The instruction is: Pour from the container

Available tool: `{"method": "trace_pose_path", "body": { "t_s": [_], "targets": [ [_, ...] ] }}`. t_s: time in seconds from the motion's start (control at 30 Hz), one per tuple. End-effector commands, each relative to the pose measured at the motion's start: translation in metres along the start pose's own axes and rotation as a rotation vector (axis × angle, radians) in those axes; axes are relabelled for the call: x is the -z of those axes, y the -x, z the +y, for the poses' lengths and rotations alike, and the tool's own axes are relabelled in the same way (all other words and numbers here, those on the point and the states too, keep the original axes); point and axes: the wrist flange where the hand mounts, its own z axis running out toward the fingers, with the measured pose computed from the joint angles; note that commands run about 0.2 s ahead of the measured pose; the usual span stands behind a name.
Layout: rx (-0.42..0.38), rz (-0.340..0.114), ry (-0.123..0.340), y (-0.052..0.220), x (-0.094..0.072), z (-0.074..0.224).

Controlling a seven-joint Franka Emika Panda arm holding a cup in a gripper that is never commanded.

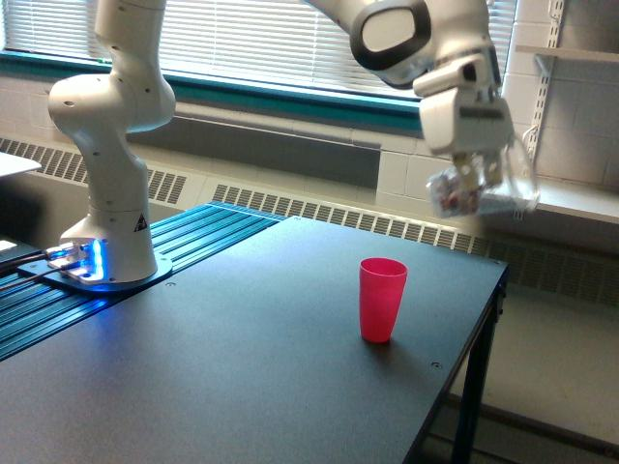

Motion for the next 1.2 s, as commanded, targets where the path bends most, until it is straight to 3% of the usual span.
{"method": "trace_pose_path", "body": {
  "t_s": [0.03, 0.33, 0.43, 0.7, 0.9, 1.2],
  "targets": [
    [-0.090, -0.046, 0.097, 0.012, -0.008, 0.000],
    [-0.100, -0.074, 0.259, 0.039, -0.006, 0.014],
    [-0.056, -0.026, 0.247, 0.054, 0.016, 0.006],
    [-0.079, -0.039, 0.226, 0.093, 0.039, 0.006],
    [-0.106, -0.060, 0.238, 0.118, 0.042, 0.014],
    [-0.184, -0.103, 0.292, 0.127, 0.032, 0.030]
  ]
}}
